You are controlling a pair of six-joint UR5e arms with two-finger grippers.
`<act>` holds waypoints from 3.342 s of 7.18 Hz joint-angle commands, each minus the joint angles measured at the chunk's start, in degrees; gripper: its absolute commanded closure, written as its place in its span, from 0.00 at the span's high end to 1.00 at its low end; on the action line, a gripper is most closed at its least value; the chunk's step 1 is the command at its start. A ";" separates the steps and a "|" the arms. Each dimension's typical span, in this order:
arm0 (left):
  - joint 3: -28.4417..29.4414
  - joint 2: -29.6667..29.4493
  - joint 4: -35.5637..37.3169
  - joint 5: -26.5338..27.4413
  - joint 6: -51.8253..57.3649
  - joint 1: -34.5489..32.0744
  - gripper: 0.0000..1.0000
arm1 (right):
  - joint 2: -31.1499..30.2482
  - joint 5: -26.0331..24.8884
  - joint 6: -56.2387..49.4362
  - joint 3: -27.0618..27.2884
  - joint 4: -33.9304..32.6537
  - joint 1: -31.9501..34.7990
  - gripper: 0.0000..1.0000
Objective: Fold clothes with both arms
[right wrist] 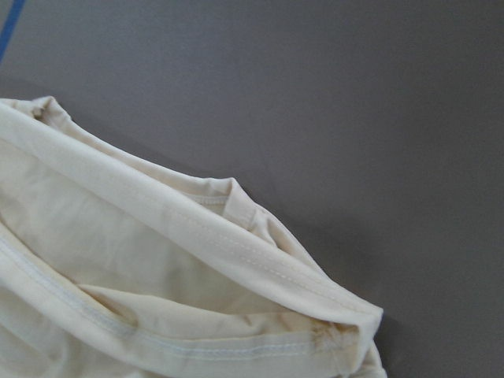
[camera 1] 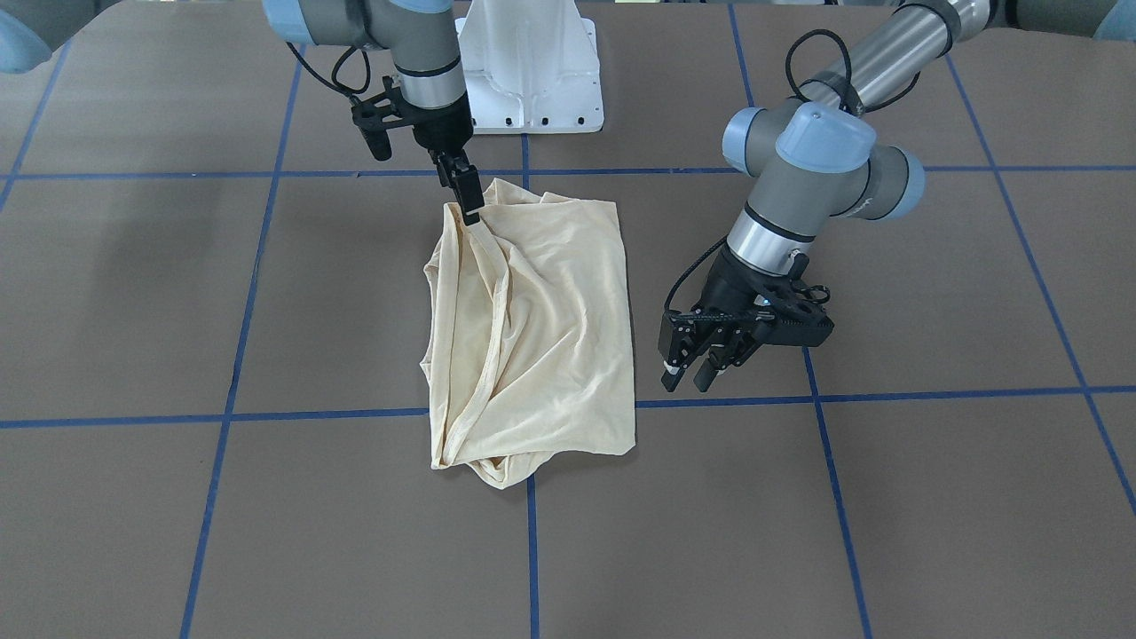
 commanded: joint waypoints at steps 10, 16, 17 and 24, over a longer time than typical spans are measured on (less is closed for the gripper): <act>-0.48 0.23 0.28 0.03 -0.59 0.05 0.54 | 0.68 -2.51 3.30 -5.83 2.62 -2.98 0.31; -6.58 3.97 1.41 -0.67 -4.59 0.75 0.54 | -2.03 -0.59 2.25 -0.41 1.92 -1.75 0.00; -11.76 6.01 2.29 -3.28 -10.55 1.45 0.54 | -4.40 0.20 2.25 2.31 1.83 -1.75 0.00; -21.31 12.71 9.16 10.31 -49.25 30.20 0.53 | -5.12 0.12 2.42 3.39 1.83 -2.19 0.00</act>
